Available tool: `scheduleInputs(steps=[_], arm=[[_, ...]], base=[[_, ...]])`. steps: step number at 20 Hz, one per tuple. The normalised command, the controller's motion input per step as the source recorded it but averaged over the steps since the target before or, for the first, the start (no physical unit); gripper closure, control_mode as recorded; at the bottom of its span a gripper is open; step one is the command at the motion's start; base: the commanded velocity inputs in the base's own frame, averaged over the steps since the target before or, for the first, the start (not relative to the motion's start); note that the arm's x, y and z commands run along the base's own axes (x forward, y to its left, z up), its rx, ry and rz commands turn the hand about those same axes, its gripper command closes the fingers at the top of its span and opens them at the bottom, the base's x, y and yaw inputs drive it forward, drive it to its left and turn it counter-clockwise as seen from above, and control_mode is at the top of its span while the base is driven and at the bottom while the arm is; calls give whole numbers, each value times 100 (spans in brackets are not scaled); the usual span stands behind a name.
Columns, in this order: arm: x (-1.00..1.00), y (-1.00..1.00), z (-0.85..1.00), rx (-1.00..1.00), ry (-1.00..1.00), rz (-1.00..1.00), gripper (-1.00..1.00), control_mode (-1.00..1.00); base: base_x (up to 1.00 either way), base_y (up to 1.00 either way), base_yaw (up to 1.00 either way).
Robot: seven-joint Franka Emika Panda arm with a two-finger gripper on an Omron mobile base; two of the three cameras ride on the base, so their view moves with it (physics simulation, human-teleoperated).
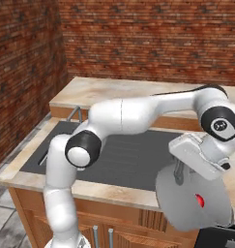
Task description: Dump the tomato from the pot into the sink. Then turn on the water and wash the tomato. Then turn off the water and put the tomato back in the pot.
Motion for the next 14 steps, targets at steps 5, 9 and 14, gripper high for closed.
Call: scheduleInputs(steps=[5, 9, 14], arm=[[-84, 100, 52, 0, -16, -5, 100, -100], [-26, 100, 65, 0, -7, -2, 100, -100], [18, 89, 71, 0, 0, 0, 100, -100]], base=[[0, 0, 0], [0, 0, 0], [0, 0, 0]])
